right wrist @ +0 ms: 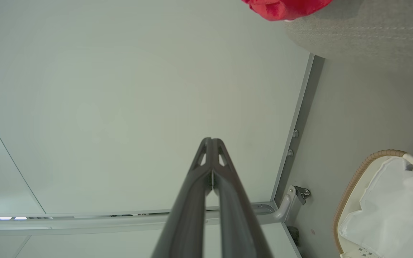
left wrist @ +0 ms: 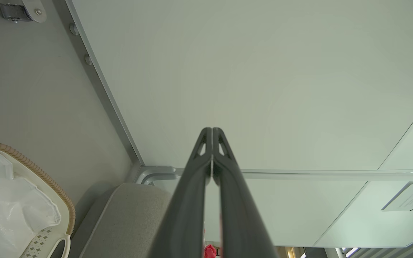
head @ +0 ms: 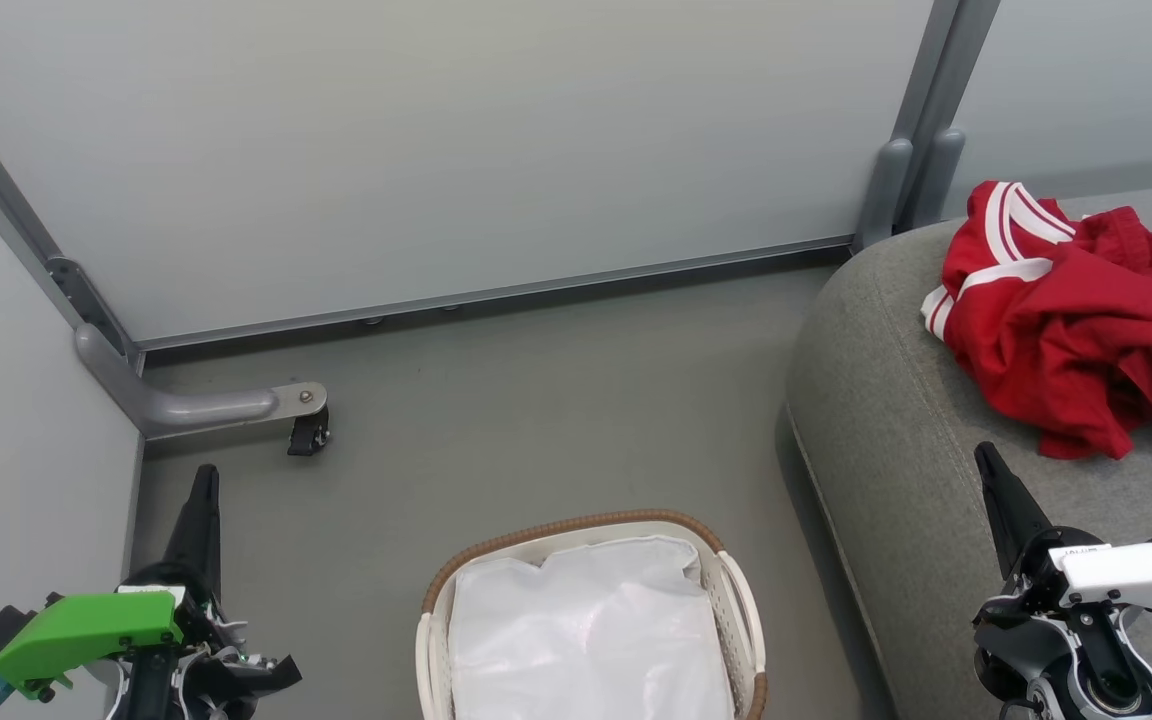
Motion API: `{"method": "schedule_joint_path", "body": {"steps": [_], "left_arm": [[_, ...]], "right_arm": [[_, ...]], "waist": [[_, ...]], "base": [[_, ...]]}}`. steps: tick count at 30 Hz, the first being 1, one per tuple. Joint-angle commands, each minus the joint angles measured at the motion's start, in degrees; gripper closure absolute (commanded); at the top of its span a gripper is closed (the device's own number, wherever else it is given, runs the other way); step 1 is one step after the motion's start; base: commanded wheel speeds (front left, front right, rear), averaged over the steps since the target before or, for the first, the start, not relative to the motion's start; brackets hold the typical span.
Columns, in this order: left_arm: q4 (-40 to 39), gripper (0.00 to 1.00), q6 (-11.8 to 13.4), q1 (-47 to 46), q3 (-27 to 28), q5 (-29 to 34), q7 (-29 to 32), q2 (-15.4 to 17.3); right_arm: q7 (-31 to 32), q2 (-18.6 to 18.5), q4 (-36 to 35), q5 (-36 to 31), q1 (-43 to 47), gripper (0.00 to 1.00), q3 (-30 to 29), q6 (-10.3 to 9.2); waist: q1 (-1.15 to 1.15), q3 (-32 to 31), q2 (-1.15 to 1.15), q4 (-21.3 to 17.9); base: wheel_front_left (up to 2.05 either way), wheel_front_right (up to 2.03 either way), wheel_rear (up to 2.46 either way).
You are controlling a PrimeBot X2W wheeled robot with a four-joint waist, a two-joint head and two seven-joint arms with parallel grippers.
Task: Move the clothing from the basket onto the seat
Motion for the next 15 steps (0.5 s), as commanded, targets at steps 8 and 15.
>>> {"method": "schedule_joint_path", "body": {"steps": [8, 15], "left_arm": [[-0.1, 1.00, -0.2, -0.5, 0.2, 0.0, 0.2, 0.3], [-0.1, 1.00, -0.2, -0.5, 0.2, 0.0, 0.2, 0.3]], "right_arm": [[0.1, -0.3, -0.2, 0.2, 0.6, 1.00, -0.1, 0.02], [0.1, -0.3, -0.2, 0.2, 0.6, 1.00, -0.1, 0.02]], "waist": [[0.00, 0.0, 0.00, 0.0], [0.00, 0.0, 0.00, 0.0]], "base": [[0.00, 0.00, 0.00], [0.00, 0.00, 0.00]]}}
